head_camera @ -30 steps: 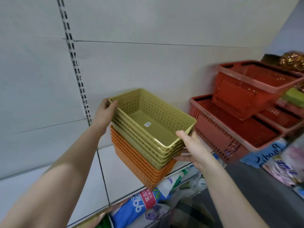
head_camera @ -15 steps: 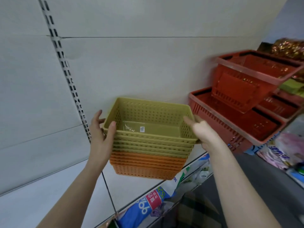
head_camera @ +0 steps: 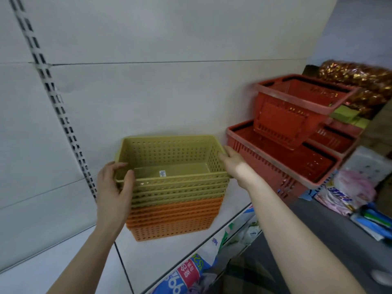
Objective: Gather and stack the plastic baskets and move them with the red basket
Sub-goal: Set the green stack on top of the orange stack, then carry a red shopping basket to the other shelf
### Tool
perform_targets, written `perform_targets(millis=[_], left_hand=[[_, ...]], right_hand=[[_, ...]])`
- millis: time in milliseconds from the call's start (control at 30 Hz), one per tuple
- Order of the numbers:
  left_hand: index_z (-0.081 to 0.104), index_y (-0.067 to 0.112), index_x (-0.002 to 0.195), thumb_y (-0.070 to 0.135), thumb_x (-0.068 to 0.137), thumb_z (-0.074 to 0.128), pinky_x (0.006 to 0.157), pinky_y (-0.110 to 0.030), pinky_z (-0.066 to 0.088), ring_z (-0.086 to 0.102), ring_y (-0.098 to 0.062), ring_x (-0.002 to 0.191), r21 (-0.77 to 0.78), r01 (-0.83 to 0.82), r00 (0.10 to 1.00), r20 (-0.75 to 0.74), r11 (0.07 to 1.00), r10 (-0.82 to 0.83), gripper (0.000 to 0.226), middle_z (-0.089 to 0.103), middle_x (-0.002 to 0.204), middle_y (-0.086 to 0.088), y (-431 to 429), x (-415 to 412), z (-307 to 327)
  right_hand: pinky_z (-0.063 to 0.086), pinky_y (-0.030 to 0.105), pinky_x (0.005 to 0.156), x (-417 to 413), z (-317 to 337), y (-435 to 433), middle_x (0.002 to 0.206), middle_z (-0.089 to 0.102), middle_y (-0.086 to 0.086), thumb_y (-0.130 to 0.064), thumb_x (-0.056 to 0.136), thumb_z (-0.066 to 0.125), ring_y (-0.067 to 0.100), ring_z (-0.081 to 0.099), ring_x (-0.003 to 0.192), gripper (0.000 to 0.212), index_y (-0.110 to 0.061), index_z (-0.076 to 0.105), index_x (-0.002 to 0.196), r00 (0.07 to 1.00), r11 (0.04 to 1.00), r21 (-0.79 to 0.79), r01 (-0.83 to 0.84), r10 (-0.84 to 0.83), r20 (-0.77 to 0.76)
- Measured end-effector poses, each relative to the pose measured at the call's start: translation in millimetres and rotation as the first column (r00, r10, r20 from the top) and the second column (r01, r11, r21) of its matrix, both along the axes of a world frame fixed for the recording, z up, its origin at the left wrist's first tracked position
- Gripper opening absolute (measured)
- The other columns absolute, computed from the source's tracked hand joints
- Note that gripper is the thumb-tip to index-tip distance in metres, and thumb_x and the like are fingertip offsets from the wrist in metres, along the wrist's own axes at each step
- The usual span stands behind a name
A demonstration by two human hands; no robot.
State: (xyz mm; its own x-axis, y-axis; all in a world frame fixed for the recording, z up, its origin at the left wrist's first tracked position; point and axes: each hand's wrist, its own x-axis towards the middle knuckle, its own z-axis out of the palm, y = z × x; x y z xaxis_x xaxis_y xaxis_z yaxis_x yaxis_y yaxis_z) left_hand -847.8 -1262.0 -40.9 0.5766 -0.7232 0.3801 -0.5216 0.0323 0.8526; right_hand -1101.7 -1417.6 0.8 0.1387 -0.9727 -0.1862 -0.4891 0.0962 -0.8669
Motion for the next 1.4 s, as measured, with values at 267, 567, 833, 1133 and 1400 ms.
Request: perform_targets(millis=[267,567,833,1133,1400], left_hand=[[0.063,0.01,0.115,0.019,0.083,0.05,0.112,-0.053,0.026,0.027,-0.038,0.14,-0.046,-0.092,0.86,0.5,0.995,0.102,0.035,0.043,0.143,-0.016,-19.0,-62.8,62.5],[0.06,0.02,0.12,0.014,0.086,0.064,0.084,-0.036,0.05,0.063,-0.027,0.107,0.172,0.188,0.928,0.29,0.967,-0.232,0.035,0.063,0.121,-0.006,-151.5,-306.3,61.1],[0.048,0.017,0.131,0.042,0.087,0.059,0.086,-0.04,0.055,0.067,-0.031,0.1,0.556,0.365,0.923,-0.321,0.747,-0.212,0.051,0.068,0.117,-0.012,-239.8,-433.2,-9.8],[0.058,0.018,0.118,0.017,0.087,0.064,0.075,-0.047,0.061,0.074,-0.032,0.084,0.338,0.413,0.77,-0.625,0.846,-0.127,0.031,0.073,0.103,-0.015,-257.3,-436.1,-40.0],[0.058,0.01,0.127,0.012,0.095,0.058,0.067,-0.037,0.061,0.072,-0.038,0.09,0.239,0.45,0.654,-0.744,0.86,-0.135,0.033,0.07,0.112,-0.02,-249.3,-437.4,-35.1]], right_hand=[[0.04,0.025,0.086,-137.0,75.1,-30.2,0.102,0.074,0.002,-0.021,0.095,0.051,0.024,0.066,0.1,0.025,-0.018,0.066,0.115,0.862,0.581,-0.705,0.407,-0.499,0.086],[0.044,0.044,0.105,-315.0,111.8,-196.3,0.145,0.045,0.021,-0.05,0.089,0.052,0.039,0.048,0.13,0.072,-0.009,0.034,0.145,0.785,0.705,-0.353,0.615,-0.587,0.198],[0.059,0.05,0.079,-353.5,112.2,-256.0,0.104,0.05,0.008,-0.035,0.085,0.069,0.029,0.053,0.101,0.037,-0.012,0.053,0.109,0.834,0.931,0.185,0.315,-0.364,0.414],[0.056,0.036,0.048,-394.9,84.5,-255.8,0.059,0.055,0.015,0.001,0.08,0.053,0.024,0.055,0.04,0.02,-0.003,0.056,0.099,0.877,0.964,0.013,0.265,-0.247,0.413],[0.056,0.029,0.043,-462.9,83.3,-249.9,0.054,0.069,0.009,-0.002,0.093,0.048,0.022,0.066,0.043,0.017,-0.001,0.064,0.088,0.924,0.99,-0.078,0.115,-0.078,0.375]])
